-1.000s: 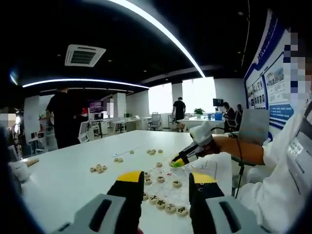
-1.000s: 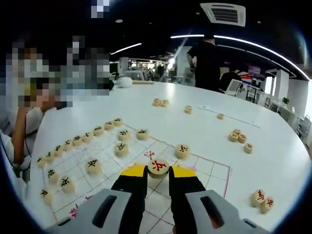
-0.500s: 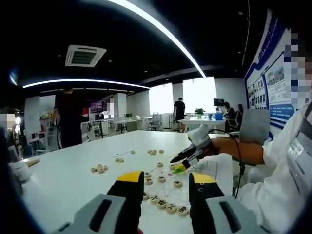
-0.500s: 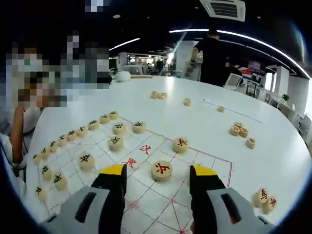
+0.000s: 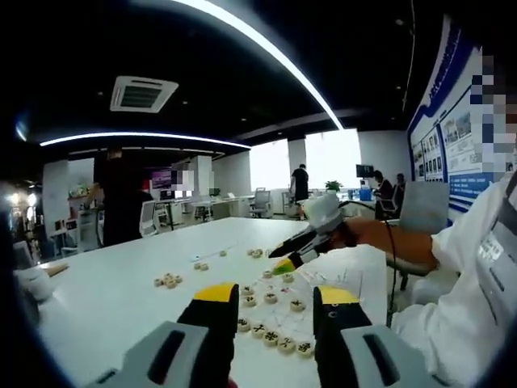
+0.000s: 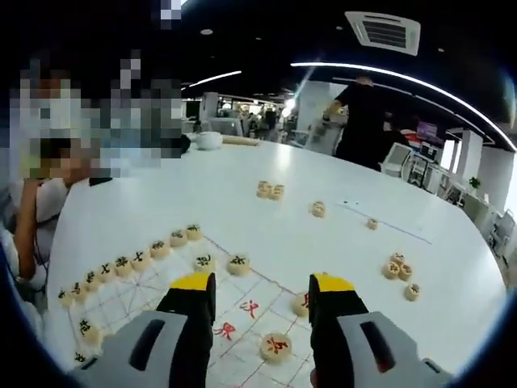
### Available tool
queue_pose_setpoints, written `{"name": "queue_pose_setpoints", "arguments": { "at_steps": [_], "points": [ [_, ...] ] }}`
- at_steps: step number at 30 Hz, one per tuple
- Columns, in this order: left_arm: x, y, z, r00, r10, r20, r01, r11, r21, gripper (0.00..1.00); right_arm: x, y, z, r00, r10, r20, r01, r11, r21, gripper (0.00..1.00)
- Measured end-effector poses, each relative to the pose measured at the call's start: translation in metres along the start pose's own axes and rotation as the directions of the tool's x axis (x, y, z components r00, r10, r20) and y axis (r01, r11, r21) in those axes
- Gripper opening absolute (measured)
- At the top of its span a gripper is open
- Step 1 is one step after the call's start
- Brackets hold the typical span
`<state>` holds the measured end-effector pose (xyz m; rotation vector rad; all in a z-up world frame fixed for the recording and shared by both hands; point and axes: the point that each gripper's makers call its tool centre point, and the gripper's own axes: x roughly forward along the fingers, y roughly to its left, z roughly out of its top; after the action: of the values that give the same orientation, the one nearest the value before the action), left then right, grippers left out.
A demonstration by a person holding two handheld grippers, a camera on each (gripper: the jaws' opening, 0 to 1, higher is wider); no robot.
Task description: Pick up the chess pieces one by one and place each piece onto its starting position on the chessboard, setting the pieces on their correct points until all the chess pieces are arranged in the starting layout
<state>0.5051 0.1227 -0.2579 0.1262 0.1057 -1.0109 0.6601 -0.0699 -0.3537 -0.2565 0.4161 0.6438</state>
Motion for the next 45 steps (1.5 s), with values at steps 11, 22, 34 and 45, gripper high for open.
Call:
{"name": "queue_pose_setpoints", "arguments": {
  "at_steps": [11,22,34,45],
  "points": [
    [0.001,0.002,0.000,1.000,-0.005,0.000,0.005,1.000,0.002,0.38,0.074,-0.036,0.014,0.995,-0.009,-0.095,0.017,0.996,0.086,0.46],
    [-0.006,0.021,-0.004,0.999,0.035,-0.006,-0.035,0.999,-0.010,0.38,0.152,-0.080,0.021,0.980,-0.094,-0.174,0.120,0.982,0.145,0.46],
    [-0.004,0.024,-0.006,0.999,0.034,-0.015,-0.035,0.999,-0.013,0.38,0.206,-0.124,0.049,0.965,-0.195,-0.174,0.225,0.959,0.171,0.46],
    [-0.003,0.020,-0.005,0.999,0.032,-0.019,-0.032,0.999,0.003,0.38,0.221,-0.117,0.040,0.958,-0.192,-0.211,0.225,0.963,0.146,0.25]
  ]
}}
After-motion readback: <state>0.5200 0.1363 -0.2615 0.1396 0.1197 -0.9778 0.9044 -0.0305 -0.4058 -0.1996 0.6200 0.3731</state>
